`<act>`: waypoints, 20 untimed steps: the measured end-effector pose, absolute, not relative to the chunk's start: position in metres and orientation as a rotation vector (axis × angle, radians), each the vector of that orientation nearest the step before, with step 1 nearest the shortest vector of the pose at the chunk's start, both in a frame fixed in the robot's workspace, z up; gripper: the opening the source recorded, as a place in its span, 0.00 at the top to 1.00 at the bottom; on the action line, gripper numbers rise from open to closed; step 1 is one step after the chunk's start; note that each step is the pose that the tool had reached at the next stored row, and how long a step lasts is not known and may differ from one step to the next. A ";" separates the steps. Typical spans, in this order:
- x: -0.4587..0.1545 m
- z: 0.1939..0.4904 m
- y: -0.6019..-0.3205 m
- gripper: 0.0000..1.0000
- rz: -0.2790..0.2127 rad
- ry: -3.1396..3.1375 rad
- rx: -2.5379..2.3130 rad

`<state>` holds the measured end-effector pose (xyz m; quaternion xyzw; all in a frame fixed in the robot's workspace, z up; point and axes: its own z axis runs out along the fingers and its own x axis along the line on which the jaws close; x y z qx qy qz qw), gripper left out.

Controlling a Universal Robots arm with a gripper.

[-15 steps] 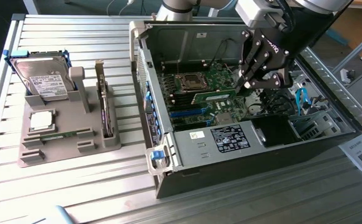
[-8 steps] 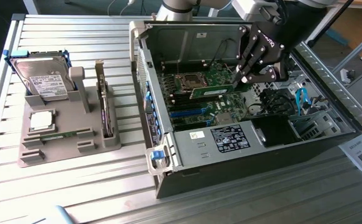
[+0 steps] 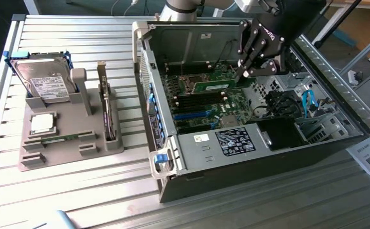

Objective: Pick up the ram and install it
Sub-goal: 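Pick up the ram and move it above insertion slot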

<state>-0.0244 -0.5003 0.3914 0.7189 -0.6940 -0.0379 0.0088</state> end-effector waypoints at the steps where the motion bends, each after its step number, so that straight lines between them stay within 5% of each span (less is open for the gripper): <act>1: -0.024 0.391 -0.497 0.88 -0.118 -2.168 2.246; 20: -0.023 0.391 -0.469 0.88 -0.118 -2.168 2.246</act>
